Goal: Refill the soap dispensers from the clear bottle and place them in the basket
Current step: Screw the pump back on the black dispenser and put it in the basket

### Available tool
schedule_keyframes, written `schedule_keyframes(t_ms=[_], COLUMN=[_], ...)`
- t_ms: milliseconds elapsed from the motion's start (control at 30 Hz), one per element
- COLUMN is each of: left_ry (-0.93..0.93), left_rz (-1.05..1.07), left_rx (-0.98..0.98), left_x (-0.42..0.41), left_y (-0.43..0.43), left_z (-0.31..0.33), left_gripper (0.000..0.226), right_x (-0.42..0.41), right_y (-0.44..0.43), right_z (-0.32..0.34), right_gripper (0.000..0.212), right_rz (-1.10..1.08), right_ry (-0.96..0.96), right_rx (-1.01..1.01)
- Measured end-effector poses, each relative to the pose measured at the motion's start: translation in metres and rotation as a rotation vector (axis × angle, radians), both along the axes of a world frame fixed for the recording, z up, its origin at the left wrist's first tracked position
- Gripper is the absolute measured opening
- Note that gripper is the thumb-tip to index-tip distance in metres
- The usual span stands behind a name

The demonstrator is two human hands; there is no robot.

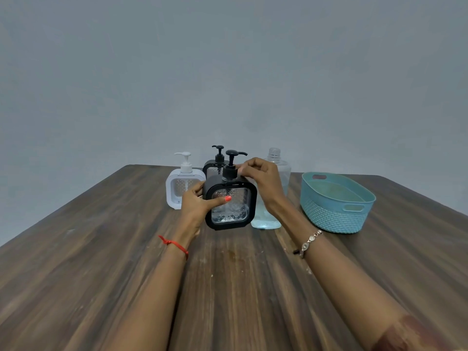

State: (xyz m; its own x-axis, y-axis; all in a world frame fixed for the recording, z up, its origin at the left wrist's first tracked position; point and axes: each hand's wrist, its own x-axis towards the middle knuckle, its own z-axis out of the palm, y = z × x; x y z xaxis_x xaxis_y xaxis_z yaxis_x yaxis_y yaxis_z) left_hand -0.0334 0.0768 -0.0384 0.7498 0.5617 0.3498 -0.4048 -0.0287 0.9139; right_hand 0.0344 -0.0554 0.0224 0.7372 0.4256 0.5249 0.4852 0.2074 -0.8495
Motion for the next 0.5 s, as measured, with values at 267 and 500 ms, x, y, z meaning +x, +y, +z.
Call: schedule_keyframes(t_ms=[267,500], left_ry=[0.005,-0.003], left_rz=[0.003,-0.006], left_rx=[-0.005,-0.018], left_x=[0.0005,-0.0005], left_y=[0.0000,-0.0007], left_z=[-0.0011,0.0002], left_gripper=[0.050,0.044], right_x=[-0.0028,-0.0002], right_y=[-0.0025,-0.0035], right_z=[0.0028,0.0079], right_gripper=[0.022,0.032], right_rz=[-0.026,-0.089], right_ry=[0.090,0.092], right_rx=[0.070,0.002])
